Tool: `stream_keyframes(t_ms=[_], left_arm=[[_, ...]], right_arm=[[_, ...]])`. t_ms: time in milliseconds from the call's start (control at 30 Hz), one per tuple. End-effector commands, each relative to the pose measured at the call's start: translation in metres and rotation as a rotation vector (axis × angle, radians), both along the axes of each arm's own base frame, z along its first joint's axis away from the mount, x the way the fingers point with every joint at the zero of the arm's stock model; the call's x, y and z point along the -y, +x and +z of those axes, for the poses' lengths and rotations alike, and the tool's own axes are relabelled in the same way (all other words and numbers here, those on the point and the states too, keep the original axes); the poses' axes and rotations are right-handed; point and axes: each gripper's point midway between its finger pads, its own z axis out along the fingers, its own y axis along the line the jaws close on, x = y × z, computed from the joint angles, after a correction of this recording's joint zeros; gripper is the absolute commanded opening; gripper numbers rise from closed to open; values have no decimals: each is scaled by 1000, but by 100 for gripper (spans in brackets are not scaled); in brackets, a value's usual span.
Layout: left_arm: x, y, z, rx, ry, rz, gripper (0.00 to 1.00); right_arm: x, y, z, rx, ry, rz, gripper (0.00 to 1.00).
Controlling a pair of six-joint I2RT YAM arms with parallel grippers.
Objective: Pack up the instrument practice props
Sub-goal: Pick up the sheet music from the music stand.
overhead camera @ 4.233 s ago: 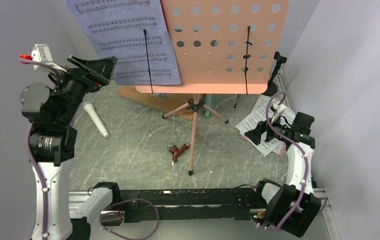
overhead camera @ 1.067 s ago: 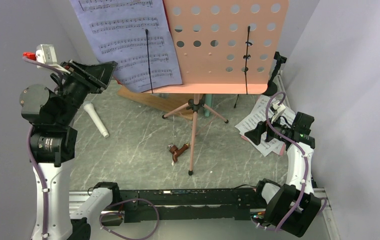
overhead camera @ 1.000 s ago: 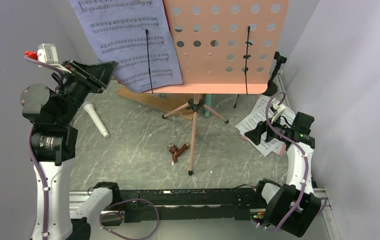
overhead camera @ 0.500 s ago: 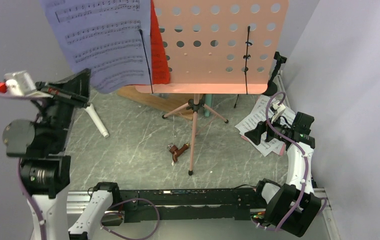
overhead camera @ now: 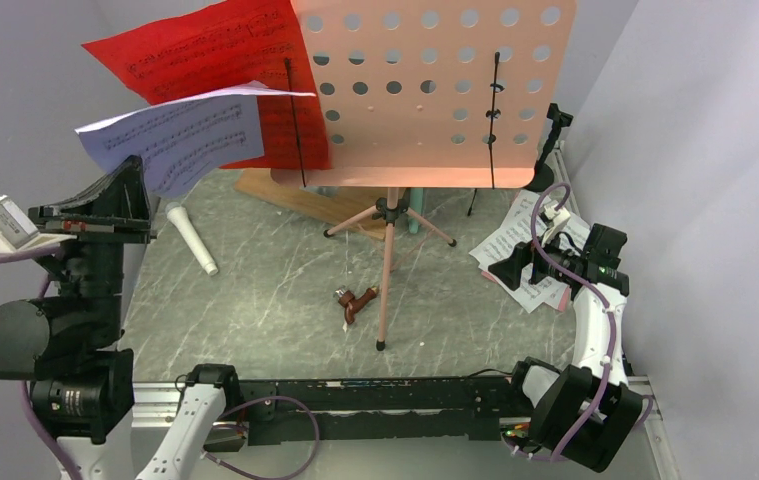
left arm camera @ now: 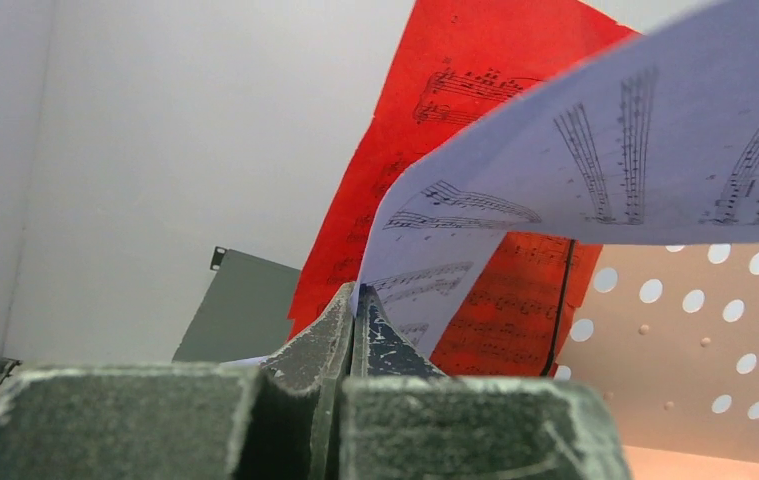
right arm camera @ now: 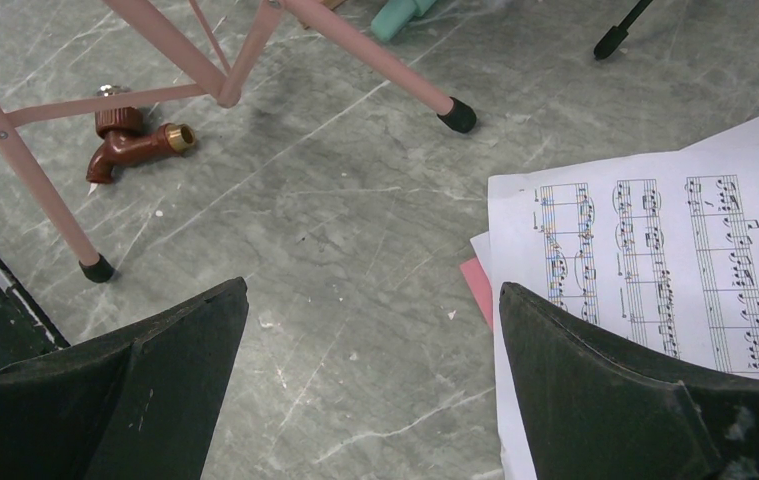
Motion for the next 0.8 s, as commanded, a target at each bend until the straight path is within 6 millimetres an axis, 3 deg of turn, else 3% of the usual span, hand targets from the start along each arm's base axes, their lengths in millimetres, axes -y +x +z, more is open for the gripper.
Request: stream_keyframes(t_ms=[0, 267, 533, 700, 767], left_arm=[[6, -16, 13, 53, 15, -37, 0], [77, -54, 4, 24, 142, -449, 0], [85, -98, -3, 39, 217, -522, 0], [104, -112, -11, 45, 227, -687, 0], [116, -108, -21, -3, 207, -786, 0]], right_arm=[[-1, 5, 14, 51, -15, 30, 100], [-4, 2, 14, 52, -4, 57, 100], [-10, -3, 14, 53, 13, 98, 100], [-20, -12, 19, 79, 33, 166, 100], [-25, -17, 22, 101, 45, 205, 100]])
